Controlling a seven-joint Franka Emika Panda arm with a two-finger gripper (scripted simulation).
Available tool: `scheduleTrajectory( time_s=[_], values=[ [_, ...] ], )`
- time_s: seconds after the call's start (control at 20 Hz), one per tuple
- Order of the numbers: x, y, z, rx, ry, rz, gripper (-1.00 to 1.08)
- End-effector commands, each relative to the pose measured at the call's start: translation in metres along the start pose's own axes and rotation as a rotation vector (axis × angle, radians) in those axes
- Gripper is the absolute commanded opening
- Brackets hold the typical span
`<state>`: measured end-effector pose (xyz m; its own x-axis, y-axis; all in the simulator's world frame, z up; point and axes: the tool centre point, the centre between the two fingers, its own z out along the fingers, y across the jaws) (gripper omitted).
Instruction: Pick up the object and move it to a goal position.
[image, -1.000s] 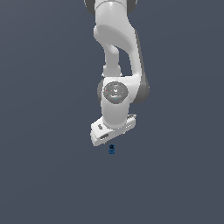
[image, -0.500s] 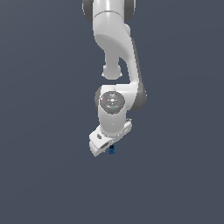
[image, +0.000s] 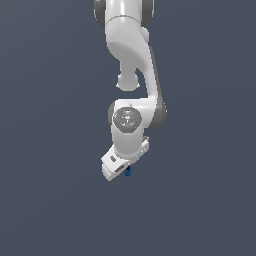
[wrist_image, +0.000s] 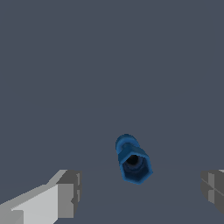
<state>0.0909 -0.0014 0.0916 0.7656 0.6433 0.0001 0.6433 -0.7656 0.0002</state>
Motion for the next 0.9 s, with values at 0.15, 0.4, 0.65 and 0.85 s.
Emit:
scheduleTrajectory(
  time_s=[0.15, 0.4, 0.65, 0.85],
  values=[
    [0.0, -0.001, 0.019, 0.0, 0.0, -0.002, 1.0],
    [-0.001, -0.001, 0.045, 0.0, 0.0, -0.004, 1.0],
    [0.0, 0.0, 0.049, 0.0, 0.0, -0.004, 1.0],
    [0.0, 0.0, 0.049, 0.0, 0.0, -0.004, -1.0]
  ],
)
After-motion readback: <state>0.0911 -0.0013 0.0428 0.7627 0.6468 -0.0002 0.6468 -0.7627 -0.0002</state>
